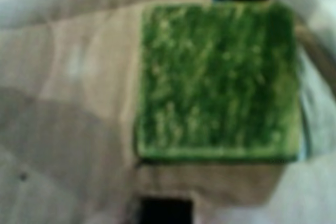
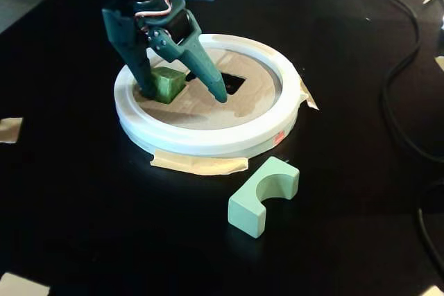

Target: Pick up the square block and drop it in corresponding square shaped hole

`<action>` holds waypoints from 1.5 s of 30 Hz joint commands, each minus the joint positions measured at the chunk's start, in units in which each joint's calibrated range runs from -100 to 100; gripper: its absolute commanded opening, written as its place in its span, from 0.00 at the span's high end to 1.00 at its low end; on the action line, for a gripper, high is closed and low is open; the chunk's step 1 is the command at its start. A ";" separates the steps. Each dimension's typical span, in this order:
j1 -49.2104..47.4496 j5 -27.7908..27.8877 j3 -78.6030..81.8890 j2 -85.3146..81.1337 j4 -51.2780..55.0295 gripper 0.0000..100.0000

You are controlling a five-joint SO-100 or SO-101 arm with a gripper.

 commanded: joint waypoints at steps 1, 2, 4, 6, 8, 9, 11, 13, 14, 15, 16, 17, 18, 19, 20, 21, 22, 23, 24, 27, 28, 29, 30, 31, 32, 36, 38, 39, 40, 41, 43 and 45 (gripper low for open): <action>0.14 0.39 -3.95 -3.23 3.89 0.00; 1.01 0.39 -3.95 -4.39 5.49 0.00; 3.51 0.49 -3.86 -8.15 8.70 0.00; 4.75 1.07 -3.86 -10.21 10.31 0.00; 5.13 2.10 -3.86 -12.36 11.31 0.00; 5.25 2.49 -3.76 -14.69 12.32 0.00; 5.88 2.54 -3.22 -17.20 13.82 0.00; 8.13 2.54 -2.85 -20.15 16.23 0.00; 9.50 2.74 -2.85 -22.48 19.34 0.00; 10.37 3.03 -2.85 -23.74 21.05 0.00; 11.25 3.37 -2.85 -24.90 22.75 0.00; 12.25 3.86 -2.76 -25.98 24.26 0.00; 13.37 4.40 -2.67 -26.87 25.76 0.00; 15.12 5.47 -2.03 -28.40 27.97 0.00; 15.99 5.96 -1.03 -29.47 28.77 0.00; 16.86 6.45 0.24 -30.81 29.17 0.00; 17.74 6.84 1.88 -32.52 29.17 0.00; 18.74 7.13 4.16 -34.75 28.97 0.00; 21.61 7.52 9.35 -40.22 28.07 0.00; 28.23 8.35 17.82 -51.41 27.87 0.00; 30.85 8.89 20.55 -55.80 27.37 0.00; 35.34 10.40 25.38 -63.50 25.46 0.00; 37.59 11.23 28.20 -67.45 24.56 0.00; 39.71 12.11 30.84 -71.12 23.56 0.00; 41.83 12.99 33.58 -74.52 22.45 0.00; 49.95 16.61 46.78 -88.05 15.13 0.00; 51.45 17.24 52.25 -92.17 11.11 0.00; 51.70 17.48 57.16 -95.21 7.50 0.00; 51.70 17.48 59.62 -96.55 5.69 0.00; 51.57 17.48 61.99 -97.72 4.09 0.00; 50.95 17.48 66.54 -100.05 1.18 0.00; 50.32 17.58 71.92 -103.27 -1.53 0.00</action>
